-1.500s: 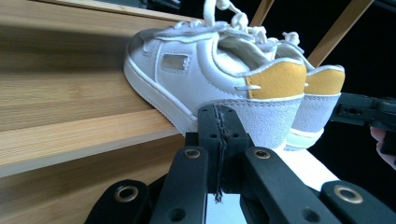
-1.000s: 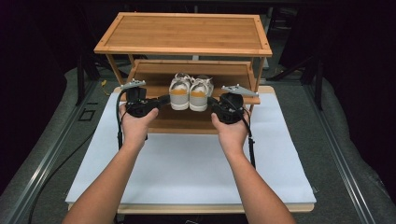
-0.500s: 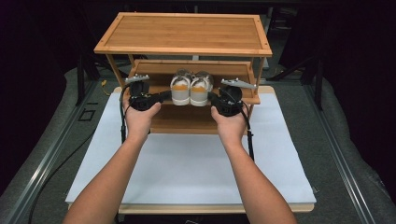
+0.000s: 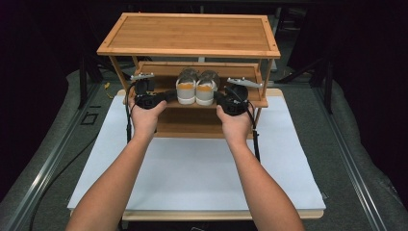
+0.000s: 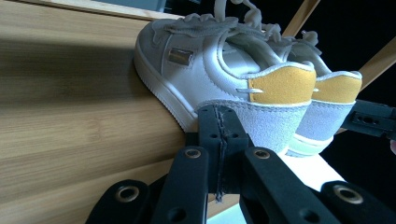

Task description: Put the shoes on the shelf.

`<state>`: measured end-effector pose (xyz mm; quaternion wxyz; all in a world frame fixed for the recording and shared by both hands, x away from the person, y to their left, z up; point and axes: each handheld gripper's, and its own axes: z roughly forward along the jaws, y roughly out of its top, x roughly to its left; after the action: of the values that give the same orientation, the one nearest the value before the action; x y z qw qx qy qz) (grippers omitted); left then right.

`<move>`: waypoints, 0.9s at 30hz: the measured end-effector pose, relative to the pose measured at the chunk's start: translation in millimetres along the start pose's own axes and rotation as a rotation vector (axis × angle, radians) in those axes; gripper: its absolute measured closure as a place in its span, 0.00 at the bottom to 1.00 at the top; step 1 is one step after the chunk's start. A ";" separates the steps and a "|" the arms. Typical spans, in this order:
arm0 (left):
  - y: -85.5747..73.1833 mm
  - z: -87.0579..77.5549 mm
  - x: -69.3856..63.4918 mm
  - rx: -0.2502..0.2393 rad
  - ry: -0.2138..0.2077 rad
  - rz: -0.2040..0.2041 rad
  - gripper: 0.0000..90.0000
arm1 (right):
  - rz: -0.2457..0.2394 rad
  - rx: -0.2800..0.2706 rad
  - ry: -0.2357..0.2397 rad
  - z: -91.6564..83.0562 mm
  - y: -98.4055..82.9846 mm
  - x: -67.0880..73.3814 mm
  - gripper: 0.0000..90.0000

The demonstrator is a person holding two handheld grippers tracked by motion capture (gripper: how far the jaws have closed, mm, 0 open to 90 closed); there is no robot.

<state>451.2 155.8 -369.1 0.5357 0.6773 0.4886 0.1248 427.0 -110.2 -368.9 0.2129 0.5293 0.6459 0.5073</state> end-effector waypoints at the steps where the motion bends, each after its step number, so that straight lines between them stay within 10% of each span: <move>1: 0.3 0.8 0.2 0.000 -0.001 -0.001 1.00 | 0.000 0.010 0.003 0.2 0.9 -0.5 1.00; 27: 9.1 21.5 9.5 -0.001 0.026 -0.005 1.00 | 0.000 0.005 -0.010 22.4 11.2 -9.8 1.00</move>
<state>475.6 150.8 -373.2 0.5300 0.6741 0.4971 0.1325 453.9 -110.2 -370.5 0.2147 0.5323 0.6460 0.5032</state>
